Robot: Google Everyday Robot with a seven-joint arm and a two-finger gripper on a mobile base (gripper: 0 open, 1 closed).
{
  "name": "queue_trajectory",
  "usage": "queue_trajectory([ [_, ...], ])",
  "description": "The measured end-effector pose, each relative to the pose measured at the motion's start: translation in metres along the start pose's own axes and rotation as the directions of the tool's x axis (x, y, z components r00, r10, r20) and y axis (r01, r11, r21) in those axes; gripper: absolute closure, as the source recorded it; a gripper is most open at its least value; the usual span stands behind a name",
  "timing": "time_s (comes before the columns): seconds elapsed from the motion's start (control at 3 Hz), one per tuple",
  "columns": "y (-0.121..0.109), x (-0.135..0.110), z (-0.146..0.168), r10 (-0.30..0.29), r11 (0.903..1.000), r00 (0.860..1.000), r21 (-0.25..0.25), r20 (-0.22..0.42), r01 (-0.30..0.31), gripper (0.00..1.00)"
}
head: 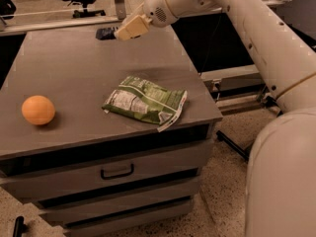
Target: Move rxbar blueberry near green jalapeno chip bag
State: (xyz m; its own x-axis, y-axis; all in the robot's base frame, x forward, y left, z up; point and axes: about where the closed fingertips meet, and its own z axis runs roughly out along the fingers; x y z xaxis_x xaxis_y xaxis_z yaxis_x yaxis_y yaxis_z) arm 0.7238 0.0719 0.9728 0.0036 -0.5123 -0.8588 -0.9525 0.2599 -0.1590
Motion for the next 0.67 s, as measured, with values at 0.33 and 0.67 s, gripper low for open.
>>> queue_trajectory([
  [0.33,0.0119,0.0165,-0.0282,0.014,0.9991,1.000,-0.038,-0.019,-0.015,0.54],
  [0.67,0.0134,0.0172,-0.0232,0.015,0.9988,1.000,-0.046,-0.021,-0.016,0.23],
])
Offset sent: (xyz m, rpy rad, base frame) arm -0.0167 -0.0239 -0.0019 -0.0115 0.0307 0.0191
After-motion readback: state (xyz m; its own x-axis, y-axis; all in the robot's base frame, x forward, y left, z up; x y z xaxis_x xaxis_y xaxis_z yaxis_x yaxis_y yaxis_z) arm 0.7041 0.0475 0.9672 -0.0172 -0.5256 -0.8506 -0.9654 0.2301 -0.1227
